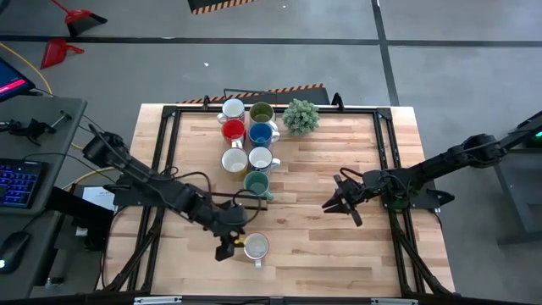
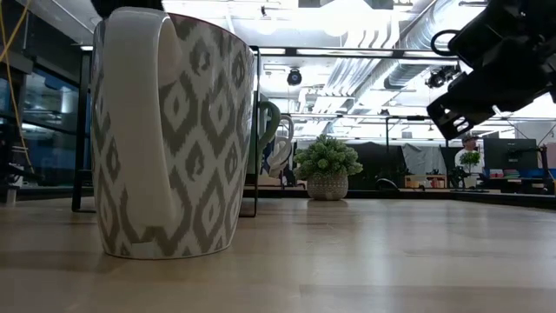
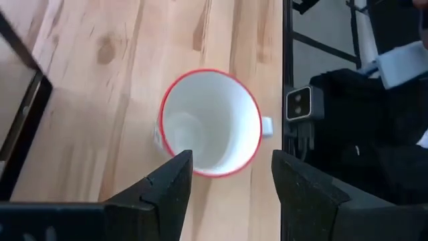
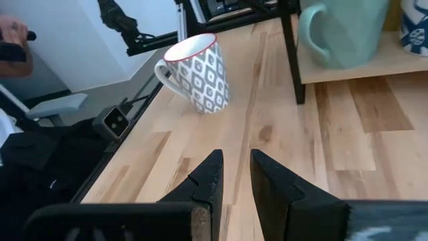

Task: Place coffee mugs
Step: Put the gray patterned mug on the shelf

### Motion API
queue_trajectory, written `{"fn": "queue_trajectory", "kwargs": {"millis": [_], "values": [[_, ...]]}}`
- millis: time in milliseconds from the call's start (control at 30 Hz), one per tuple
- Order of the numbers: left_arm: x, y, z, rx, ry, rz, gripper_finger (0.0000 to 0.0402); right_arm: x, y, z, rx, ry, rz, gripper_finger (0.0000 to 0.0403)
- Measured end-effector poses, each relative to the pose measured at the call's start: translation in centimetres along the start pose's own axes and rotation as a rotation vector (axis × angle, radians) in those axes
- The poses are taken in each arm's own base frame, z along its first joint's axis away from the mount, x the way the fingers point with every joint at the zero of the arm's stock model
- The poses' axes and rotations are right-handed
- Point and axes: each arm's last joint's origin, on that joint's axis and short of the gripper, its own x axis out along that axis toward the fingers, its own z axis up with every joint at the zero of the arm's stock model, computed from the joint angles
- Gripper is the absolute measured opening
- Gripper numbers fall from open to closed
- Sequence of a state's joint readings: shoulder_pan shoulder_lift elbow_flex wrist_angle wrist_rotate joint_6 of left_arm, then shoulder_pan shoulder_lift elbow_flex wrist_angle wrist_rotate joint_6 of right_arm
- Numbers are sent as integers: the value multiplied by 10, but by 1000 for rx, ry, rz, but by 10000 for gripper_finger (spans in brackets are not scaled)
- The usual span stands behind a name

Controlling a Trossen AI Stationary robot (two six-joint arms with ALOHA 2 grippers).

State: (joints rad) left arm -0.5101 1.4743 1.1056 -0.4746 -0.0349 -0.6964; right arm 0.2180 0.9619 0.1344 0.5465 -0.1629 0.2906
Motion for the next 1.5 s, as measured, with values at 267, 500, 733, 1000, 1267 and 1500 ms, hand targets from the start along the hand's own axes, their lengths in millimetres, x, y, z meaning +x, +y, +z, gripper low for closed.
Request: {"fn": "queue_trajectory", "kwargs": {"millis": [267,500,733,1000,1267,1500], "values": [[14,-12,13,20,38,35,196,0,0,-2,3,22,23,58],[34,-15,18,20,90,98,196,0,0,-3,11,35,21,58],[46,-12,22,21,115,207,195,0,1,-4,56,58,66,58],[49,-7,24,24,94,267,192,0,2,-4,53,68,90,58],[49,-7,24,26,92,270,192,0,1,-7,55,90,83,58],[58,-5,21,30,116,286,192,0,1,-8,58,103,79,58]]}}
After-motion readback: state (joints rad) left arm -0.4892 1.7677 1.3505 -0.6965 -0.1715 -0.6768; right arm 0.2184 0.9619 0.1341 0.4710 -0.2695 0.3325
